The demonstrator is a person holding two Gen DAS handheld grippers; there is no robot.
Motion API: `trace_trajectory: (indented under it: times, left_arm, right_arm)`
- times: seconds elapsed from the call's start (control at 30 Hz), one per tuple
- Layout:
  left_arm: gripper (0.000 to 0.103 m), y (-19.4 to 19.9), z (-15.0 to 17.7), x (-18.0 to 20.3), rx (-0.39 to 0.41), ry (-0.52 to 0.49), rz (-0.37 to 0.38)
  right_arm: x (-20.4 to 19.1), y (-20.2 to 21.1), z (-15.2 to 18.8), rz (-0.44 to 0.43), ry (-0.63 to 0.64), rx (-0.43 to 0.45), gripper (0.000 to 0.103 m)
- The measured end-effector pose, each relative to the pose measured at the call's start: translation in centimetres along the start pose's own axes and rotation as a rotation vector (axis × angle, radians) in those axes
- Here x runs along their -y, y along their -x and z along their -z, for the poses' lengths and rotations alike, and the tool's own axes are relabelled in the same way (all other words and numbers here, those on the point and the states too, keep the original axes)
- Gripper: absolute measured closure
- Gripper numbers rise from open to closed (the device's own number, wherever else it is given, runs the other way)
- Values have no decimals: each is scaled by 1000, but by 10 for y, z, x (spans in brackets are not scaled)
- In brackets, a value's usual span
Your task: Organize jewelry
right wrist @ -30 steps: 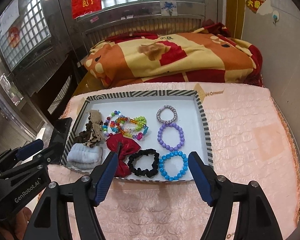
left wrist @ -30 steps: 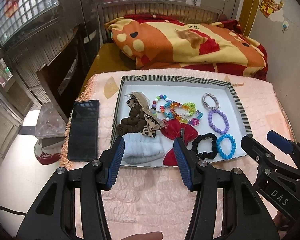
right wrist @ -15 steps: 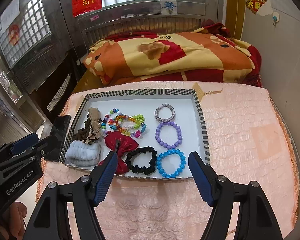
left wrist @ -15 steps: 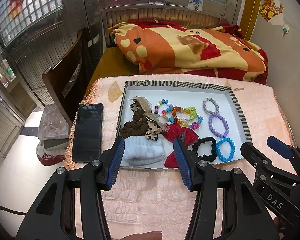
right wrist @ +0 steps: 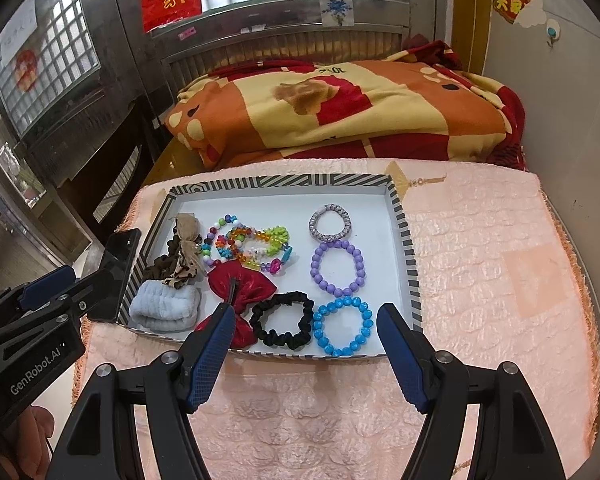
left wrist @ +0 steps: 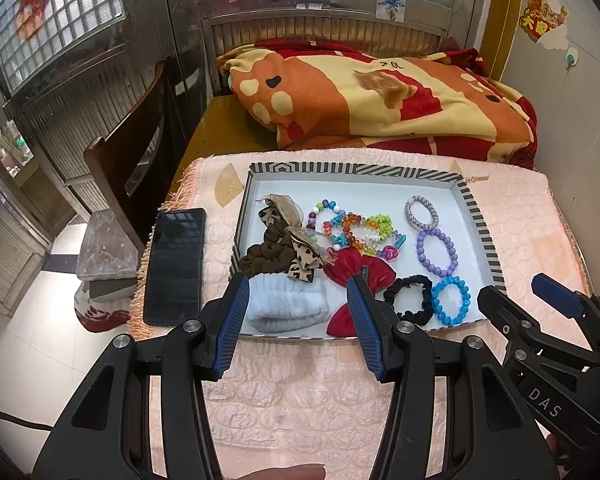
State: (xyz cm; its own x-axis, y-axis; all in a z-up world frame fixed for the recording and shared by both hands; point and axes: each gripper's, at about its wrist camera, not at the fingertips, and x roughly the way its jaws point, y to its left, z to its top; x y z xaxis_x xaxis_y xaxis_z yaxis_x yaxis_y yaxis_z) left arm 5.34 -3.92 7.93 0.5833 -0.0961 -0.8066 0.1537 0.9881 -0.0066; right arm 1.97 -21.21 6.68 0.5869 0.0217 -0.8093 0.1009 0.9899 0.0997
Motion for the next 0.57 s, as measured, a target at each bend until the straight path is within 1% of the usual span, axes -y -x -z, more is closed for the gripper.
trace_trajectory:
  times: [0.33, 0.57]
  left_arm:
    - [52, -3, 1, 1, -3, -6, -9]
    - [52, -2, 4, 3, 11, -18, -14]
  right_arm:
    - [-2, -3, 1, -9, 2, -9, 32]
    - [2, -3, 6, -10, -5, -9, 32]
